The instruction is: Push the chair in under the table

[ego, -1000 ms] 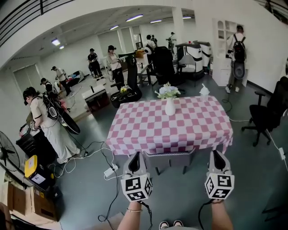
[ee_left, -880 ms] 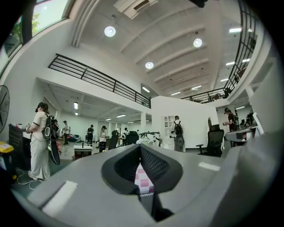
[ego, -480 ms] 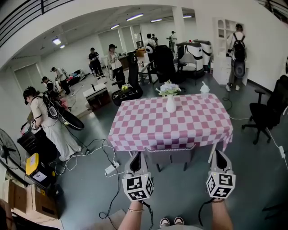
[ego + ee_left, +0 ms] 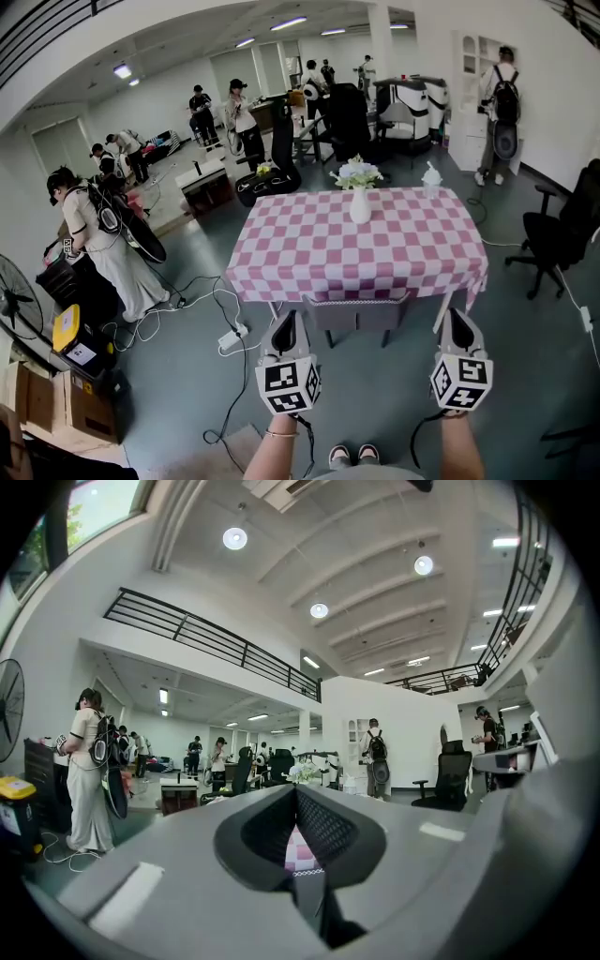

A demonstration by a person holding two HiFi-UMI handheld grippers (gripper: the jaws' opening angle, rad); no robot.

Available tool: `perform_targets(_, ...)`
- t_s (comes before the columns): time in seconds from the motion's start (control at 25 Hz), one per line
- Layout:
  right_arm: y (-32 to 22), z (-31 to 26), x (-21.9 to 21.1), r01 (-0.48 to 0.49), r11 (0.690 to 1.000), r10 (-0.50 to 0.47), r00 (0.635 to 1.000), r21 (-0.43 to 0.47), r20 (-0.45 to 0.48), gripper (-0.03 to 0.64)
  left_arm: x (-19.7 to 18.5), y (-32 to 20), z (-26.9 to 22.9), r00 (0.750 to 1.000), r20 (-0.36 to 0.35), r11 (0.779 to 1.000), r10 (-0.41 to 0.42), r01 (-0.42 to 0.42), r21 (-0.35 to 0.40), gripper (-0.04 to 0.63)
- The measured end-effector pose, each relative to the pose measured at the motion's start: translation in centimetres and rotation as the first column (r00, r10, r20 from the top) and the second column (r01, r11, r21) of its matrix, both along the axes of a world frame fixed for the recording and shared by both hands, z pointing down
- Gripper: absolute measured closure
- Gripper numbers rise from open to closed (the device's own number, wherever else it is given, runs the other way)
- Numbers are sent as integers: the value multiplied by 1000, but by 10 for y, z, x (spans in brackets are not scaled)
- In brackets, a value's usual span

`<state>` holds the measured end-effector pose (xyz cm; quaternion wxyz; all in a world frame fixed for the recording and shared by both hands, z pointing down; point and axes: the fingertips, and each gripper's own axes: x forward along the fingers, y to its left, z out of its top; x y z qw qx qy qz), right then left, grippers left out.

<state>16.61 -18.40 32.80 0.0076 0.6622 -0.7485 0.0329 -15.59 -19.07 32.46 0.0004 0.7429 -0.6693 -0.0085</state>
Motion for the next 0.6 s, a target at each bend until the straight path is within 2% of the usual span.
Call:
perform_targets(0.28,2,4,-5,7,1000,-7,1000,-9,4,607,2,1,6,999,23,1000,24,-24,-11,595)
perform_targets(0.6,-2,5,-10,6,1000,-6,1000,-11,-11,607,-5,-5,10,1000,17,1000,19,-19,-23,595)
